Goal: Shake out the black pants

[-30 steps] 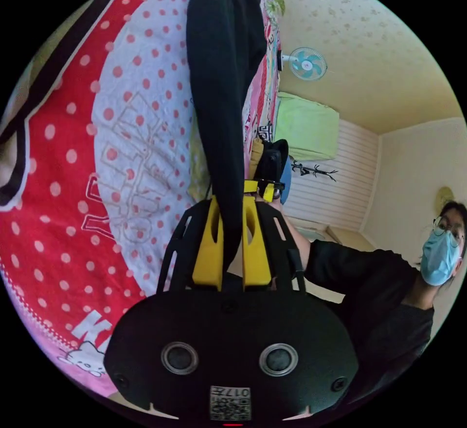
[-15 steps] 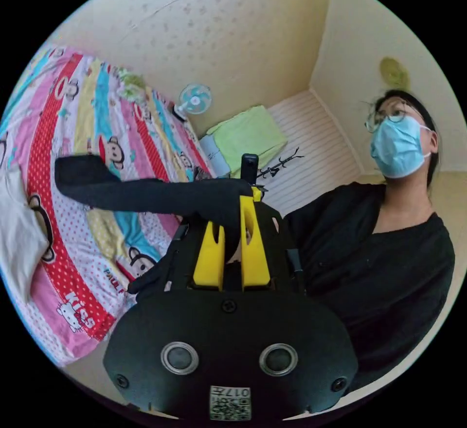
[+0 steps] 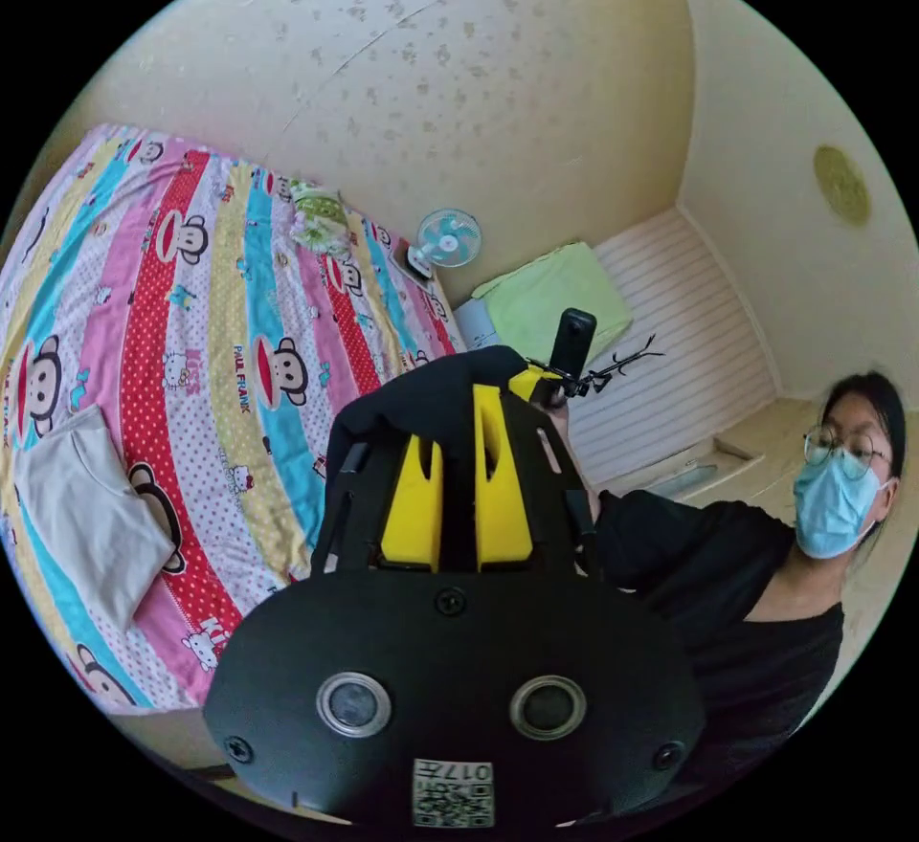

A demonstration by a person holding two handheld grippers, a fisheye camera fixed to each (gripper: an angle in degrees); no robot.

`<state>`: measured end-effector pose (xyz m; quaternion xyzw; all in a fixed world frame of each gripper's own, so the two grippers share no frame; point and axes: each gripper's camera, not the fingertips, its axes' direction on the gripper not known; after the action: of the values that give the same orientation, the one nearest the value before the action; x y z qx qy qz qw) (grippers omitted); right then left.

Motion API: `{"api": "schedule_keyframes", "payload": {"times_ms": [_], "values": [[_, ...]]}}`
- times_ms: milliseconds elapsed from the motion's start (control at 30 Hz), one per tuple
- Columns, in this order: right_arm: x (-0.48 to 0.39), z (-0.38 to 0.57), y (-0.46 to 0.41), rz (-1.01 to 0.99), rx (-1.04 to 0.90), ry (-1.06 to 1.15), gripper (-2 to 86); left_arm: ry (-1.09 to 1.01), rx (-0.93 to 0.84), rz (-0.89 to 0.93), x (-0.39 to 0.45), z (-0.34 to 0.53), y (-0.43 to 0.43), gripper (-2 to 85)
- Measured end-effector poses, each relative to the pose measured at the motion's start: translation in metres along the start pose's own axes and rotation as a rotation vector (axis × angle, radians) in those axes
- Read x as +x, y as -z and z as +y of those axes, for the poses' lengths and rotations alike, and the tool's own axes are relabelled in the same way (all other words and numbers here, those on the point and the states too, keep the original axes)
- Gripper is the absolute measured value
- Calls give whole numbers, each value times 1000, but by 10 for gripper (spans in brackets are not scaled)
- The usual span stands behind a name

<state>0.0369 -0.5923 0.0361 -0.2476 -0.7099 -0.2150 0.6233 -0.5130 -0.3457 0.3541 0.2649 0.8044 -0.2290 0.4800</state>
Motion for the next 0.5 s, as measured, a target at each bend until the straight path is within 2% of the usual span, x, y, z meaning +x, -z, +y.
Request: {"api": "schedule_keyframes", "payload": {"times_ms": [100,167,233,300,367,433,500], "values": [[32,8,-21,42,47,-47,4,14,2,-5,-49,-12,-14,49],[46,37,-51,164,-22,-87,9,41,-34,-50,-77,0,-32,50],[62,83,-85,227,-113,-152,16,134,-114,-119,-125,49,-71,51],[81,146,-115,210,-192,-262,28,227,-163,-120,-160,105,-101,54],[103,239,-144,138,-293,-505,61,354,-236,-106,-193,170,-129,73],[112,301,-154,121,-356,-687,99,534,-364,-101,-230,246,-153,122],[115,341,-149,122,-385,-827,127,651,-413,-125,-249,283,-147,151]]}}
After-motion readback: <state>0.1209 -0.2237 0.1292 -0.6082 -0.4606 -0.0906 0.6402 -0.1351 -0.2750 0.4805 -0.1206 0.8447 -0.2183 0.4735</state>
